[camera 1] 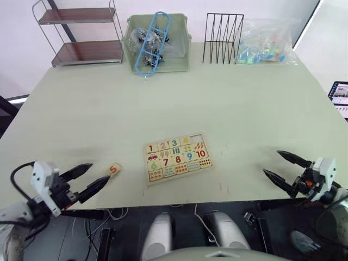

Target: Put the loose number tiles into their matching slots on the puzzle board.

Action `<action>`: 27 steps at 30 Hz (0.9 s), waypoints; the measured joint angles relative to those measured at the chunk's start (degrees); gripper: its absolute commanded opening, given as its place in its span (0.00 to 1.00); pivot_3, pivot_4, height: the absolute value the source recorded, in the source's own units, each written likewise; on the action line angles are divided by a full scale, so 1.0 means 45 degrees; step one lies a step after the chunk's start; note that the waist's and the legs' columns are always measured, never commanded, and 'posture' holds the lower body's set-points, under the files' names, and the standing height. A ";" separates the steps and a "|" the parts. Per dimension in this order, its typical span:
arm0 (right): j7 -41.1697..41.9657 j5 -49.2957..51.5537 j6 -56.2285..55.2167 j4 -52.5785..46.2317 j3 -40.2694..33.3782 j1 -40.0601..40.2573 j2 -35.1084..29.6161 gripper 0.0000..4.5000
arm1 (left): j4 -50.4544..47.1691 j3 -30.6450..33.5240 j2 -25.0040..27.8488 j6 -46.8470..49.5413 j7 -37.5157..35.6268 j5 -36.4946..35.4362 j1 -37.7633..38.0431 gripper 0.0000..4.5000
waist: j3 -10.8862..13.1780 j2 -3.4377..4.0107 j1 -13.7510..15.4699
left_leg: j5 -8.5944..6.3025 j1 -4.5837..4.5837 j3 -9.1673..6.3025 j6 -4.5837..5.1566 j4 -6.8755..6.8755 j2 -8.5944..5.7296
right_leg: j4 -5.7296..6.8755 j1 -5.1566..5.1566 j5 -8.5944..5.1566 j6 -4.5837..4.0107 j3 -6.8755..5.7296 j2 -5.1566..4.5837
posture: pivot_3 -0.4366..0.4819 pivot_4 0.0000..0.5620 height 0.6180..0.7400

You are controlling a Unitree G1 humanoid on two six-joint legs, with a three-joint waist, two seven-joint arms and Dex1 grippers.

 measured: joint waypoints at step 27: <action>0.1861 0.0361 -0.0820 0.0524 -0.0863 0.0353 -0.0201 1.00 | 0.0568 -0.0211 -0.0242 -0.1994 -0.0211 0.0340 0.0626 0.99 | -0.0002 -0.0003 -0.0011 | -0.0001 0.0011 0.0031 -0.0001 -0.0001 0.0001 | 0.0000 -0.0003 -0.0004 0.0004 0.0033 0.0009 | 0.48 0.27 1.00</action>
